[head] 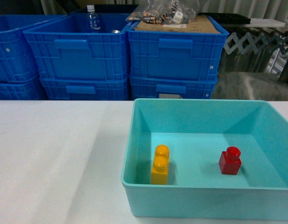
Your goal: Pick red block from blue box to shelf
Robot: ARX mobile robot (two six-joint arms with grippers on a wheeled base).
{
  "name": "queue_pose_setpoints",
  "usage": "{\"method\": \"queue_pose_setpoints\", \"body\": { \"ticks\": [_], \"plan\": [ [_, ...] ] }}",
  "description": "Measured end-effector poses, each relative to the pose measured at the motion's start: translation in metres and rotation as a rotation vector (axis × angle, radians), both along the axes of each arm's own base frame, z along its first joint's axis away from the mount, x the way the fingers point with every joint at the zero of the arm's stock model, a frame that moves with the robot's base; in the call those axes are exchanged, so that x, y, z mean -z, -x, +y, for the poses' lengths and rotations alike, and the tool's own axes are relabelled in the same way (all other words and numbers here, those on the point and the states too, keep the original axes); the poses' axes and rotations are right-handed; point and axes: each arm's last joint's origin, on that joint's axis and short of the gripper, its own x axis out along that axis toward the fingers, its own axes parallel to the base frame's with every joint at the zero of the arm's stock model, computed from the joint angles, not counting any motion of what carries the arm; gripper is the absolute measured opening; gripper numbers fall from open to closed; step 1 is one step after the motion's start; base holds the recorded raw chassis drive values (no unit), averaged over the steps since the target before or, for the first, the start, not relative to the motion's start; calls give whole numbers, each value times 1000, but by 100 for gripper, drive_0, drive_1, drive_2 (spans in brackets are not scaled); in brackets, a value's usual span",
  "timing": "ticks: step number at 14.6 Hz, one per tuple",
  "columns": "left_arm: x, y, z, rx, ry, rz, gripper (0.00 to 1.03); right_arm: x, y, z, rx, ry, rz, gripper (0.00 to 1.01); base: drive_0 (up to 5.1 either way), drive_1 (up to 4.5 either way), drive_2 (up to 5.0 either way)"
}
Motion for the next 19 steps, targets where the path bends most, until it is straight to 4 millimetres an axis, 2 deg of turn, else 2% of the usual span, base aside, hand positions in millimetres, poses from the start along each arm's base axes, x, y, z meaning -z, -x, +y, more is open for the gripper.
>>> {"method": "queue_pose_setpoints", "body": {
  "ticks": [19],
  "plan": [
    [0,0,0,0,0,0,98,0,0,0,0,0,0,98,0,0,0]
  ]
}}
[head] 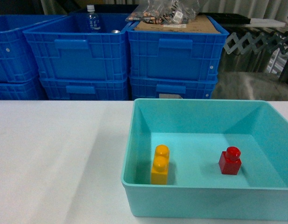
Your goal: Pick red block from blue box to shelf
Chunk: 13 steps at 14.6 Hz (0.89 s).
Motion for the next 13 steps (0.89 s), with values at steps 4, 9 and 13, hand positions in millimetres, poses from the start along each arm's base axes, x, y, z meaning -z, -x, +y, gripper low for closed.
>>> {"method": "queue_pose_setpoints", "body": {
  "ticks": [4,9,13],
  "plan": [
    [0,0,0,0,0,0,98,0,0,0,0,0,0,98,0,0,0],
    [0,0,0,0,0,0,98,-4,-12,9,-130,93,120,98,0,0,0],
    [0,0,0,0,0,0,98,-32,-75,44,-256,100,294,98,0,0,0]
  ]
}}
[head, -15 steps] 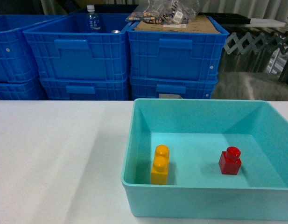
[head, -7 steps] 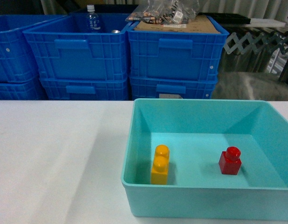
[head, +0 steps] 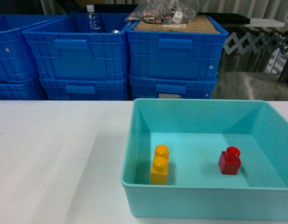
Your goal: Pick red block from blue box to shelf
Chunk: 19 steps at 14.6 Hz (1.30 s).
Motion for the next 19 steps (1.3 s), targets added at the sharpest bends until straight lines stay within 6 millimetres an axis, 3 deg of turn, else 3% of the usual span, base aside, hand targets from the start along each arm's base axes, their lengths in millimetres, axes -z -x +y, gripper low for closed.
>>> {"method": "queue_pose_setpoints", "body": {
  "ticks": [1,4,5,6,11,19],
  "plan": [
    [0,0,0,0,0,0,98,6,-40,24,-28,53,150,98,0,0,0],
    [0,0,0,0,0,0,98,26,-103,51,4,111,356,98,0,0,0],
    [0,0,0,0,0,0,98,50,-137,61,60,145,472,98,0,0,0],
    [0,0,0,0,0,0,98,66,-155,63,91,148,550,98,0,0,0],
    [0,0,0,0,0,0,98,86,-182,64,141,129,598,98,0,0,0],
    [0,0,0,0,0,0,98,117,-199,59,181,132,660,98,0,0,0]
  ]
}}
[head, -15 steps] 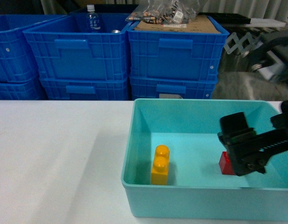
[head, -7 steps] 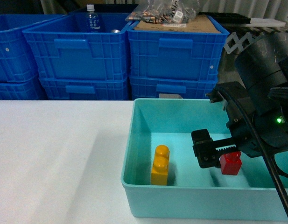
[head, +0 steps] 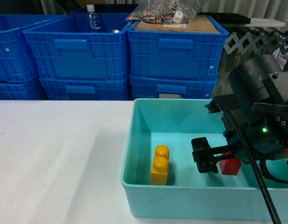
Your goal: Pick red block from blue box to shelf
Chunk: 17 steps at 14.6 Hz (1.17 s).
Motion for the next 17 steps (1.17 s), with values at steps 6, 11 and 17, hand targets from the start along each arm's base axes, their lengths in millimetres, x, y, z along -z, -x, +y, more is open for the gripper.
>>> {"method": "queue_pose_setpoints", "body": {
  "ticks": [6,11,17],
  "plan": [
    [0,0,0,0,0,0,98,16,-6,1,11,11,27,54,0,0,0],
    [0,0,0,1,0,0,98,-102,119,-63,98,-123,-841,28,0,0,0],
    [0,0,0,1,0,0,98,-93,176,-86,91,-124,-934,28,0,0,0]
  ]
}}
